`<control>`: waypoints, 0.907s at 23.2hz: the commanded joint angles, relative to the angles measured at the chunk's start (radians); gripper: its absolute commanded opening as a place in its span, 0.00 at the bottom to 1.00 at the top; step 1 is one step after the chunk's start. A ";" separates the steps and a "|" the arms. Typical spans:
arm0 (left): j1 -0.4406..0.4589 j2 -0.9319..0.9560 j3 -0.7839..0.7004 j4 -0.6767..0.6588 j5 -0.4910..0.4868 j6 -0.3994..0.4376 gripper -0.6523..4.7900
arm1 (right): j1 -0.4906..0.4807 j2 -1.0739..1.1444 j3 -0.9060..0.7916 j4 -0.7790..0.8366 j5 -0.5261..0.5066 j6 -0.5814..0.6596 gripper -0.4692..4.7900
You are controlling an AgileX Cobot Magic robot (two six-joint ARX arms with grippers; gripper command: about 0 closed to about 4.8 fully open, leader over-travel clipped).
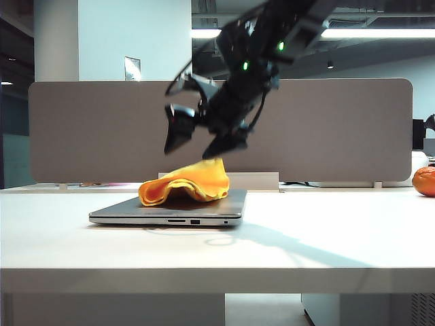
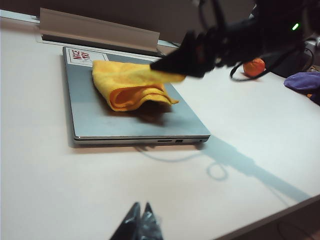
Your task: Pick up the yellow rag and put it over the laptop.
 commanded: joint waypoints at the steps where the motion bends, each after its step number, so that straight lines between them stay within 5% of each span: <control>1: 0.000 0.001 0.004 0.013 -0.002 -0.002 0.11 | 0.003 -0.053 0.006 -0.034 0.000 0.002 1.00; 10: 0.001 0.001 0.004 0.013 -0.002 -0.002 0.11 | -0.009 -0.124 0.006 -0.121 0.074 -0.002 1.00; 16: 0.001 0.001 0.004 0.013 0.000 -0.002 0.11 | -0.005 -0.108 0.006 -0.006 0.023 -0.001 1.00; 17: 0.001 0.001 0.004 0.014 0.000 -0.002 0.11 | -0.005 -0.109 0.006 -0.004 0.024 -0.002 0.91; 21: 0.001 0.001 0.004 0.014 0.000 -0.002 0.11 | -0.008 -0.111 0.006 -0.041 0.026 -0.002 0.19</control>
